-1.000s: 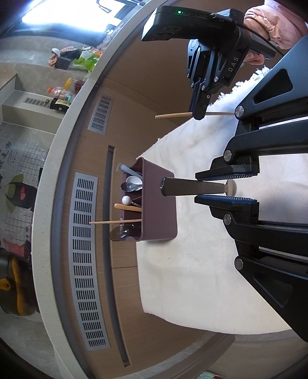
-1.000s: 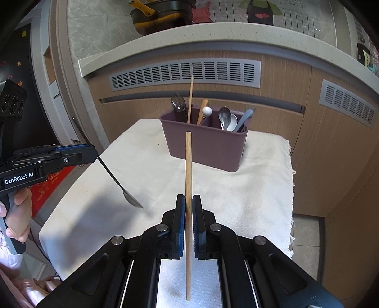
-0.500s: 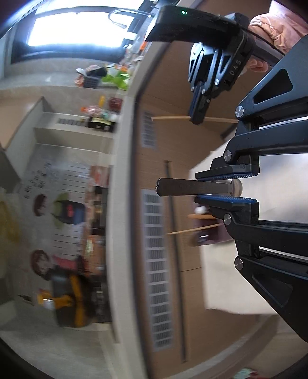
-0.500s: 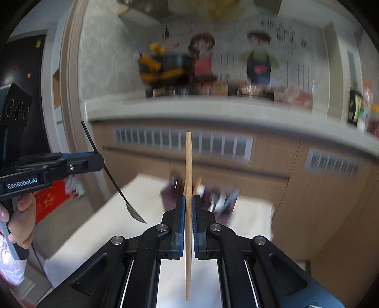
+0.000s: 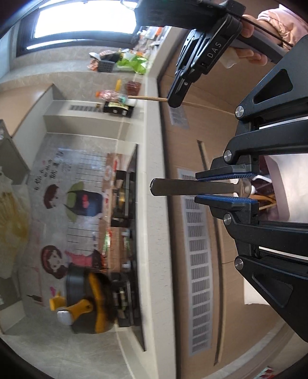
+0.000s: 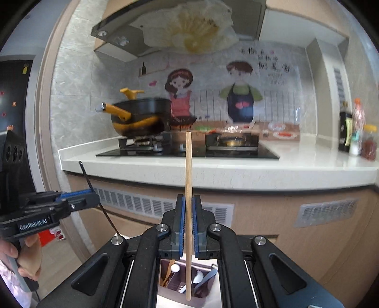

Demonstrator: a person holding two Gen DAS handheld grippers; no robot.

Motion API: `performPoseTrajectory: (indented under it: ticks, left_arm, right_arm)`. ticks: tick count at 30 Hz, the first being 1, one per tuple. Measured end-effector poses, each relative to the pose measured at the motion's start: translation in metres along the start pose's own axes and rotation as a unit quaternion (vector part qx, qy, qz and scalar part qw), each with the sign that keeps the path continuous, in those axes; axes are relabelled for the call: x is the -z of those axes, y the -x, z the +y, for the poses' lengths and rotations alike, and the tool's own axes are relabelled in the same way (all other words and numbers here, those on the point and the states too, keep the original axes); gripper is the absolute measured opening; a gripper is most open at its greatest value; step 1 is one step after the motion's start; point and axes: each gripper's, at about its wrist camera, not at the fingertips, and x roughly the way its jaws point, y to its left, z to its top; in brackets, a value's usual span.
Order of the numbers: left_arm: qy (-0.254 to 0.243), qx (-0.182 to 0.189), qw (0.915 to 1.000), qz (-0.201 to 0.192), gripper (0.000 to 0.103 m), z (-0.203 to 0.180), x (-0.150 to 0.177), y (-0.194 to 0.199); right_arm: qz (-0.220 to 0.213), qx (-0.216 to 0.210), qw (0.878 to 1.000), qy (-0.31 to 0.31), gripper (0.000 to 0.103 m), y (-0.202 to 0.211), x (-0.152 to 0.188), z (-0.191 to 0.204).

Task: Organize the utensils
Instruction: 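Lift both utensils over the caddy and open both tools to drop them in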

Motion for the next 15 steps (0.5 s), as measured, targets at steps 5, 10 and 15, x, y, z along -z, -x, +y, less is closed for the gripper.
performPoseTrajectory:
  ticks: [5,10,15]
  left_arm:
    - [0.013,0.002,0.9992,0.038,0.012,0.013,0.024,-0.038]
    - [0.024,0.001,0.997,0.073,0.012,0.022,0.053,-0.071]
    - [0.022,0.003,0.9945,0.103,0.012,0.026,0.076,-0.096]
  right_arm:
    - [0.006,0.007,1.0,0.0,0.005,-0.029,0.027,-0.001]
    - [0.022,0.017,1.0,-0.003,0.005,-0.057,0.051,-0.002]
    - [0.037,0.032,0.999,0.003,0.005,-0.078,0.07,-0.007]
